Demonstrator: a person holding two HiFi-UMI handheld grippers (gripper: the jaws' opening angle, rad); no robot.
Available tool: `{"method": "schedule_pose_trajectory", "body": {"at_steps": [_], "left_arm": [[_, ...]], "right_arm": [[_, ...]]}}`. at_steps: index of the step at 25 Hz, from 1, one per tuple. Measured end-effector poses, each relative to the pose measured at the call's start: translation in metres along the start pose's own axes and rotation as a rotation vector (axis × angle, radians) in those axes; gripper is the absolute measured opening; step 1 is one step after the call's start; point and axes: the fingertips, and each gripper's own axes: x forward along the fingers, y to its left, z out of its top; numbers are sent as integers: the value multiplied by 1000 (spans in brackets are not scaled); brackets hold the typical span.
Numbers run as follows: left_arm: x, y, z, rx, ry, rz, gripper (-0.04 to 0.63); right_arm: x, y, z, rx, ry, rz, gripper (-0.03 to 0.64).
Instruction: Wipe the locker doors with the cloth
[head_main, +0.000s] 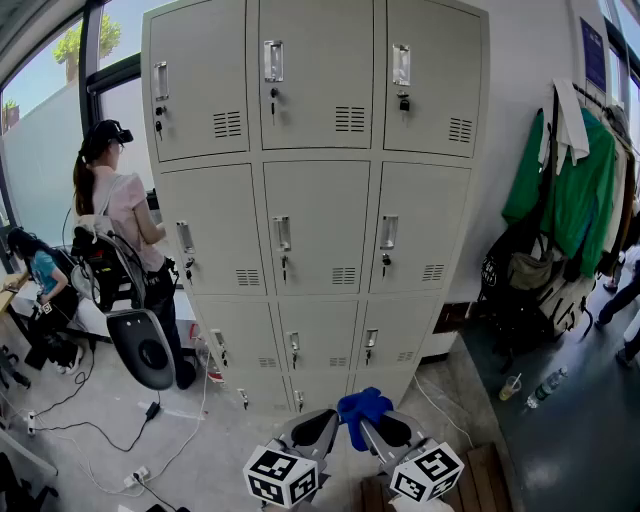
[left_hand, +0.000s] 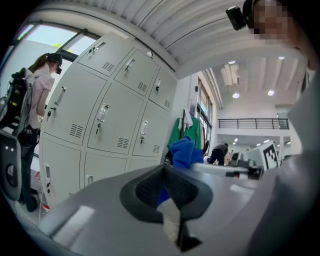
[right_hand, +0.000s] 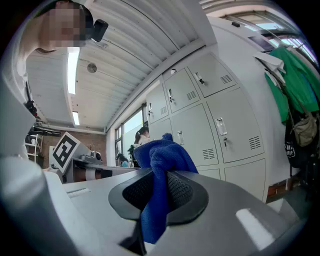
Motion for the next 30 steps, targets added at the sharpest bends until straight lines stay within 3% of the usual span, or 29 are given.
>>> {"method": "schedule_pose_trajectory", "body": {"at_steps": [15,20,30], "left_arm": [[72,148,56,15,-45,-15,6],[103,195,74,89,-24,-38,7],[141,246,101,97,-54,-80,6]], "right_arm": [[164,-62,22,-57,-29,-32,57],[221,-85,33,-52,-47,-69,57],[284,-107,39,-62,-60,-81,57]]}}
